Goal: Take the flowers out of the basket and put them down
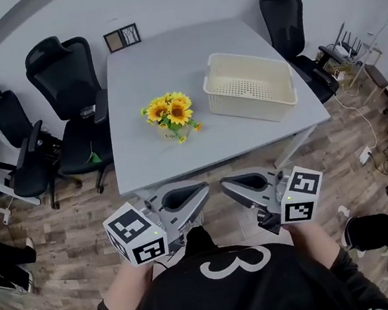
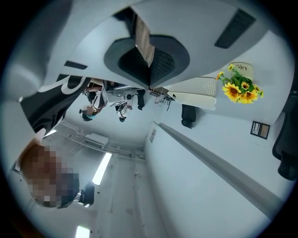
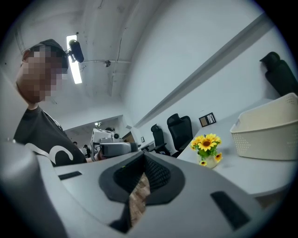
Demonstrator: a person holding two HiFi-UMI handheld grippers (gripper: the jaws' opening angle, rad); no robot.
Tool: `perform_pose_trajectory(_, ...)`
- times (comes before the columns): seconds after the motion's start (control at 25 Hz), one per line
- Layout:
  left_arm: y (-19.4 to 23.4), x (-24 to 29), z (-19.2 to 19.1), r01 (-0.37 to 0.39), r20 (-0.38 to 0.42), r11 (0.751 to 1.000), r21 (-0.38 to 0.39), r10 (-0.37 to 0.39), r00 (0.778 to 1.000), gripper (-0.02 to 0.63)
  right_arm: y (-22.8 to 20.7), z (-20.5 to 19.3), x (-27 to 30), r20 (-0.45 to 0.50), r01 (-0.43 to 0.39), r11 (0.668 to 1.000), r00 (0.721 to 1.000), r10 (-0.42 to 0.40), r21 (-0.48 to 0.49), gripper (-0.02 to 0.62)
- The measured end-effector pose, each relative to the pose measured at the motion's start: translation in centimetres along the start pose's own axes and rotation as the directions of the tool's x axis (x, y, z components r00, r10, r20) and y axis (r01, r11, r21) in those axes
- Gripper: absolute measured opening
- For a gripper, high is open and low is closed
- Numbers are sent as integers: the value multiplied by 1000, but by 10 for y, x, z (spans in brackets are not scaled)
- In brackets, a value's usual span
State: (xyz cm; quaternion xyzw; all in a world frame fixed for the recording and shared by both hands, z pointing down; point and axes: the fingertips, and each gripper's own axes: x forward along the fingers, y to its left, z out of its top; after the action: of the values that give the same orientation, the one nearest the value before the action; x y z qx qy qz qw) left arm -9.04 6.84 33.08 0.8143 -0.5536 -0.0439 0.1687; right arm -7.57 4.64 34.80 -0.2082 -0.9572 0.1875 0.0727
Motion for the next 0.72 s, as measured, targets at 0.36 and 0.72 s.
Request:
perform_pose_trajectory(0.36,-3,3,-11,-11,-17,1000,13,12,1000,11,6,-3,-15,16,1,1000,1000,-1,-19,8)
perform_pose_trajectory(0.72,-5,5,-8,-41,-33,997,64,43,999,11,13,-3,-26,26,10,999,1000,-9,-41,8)
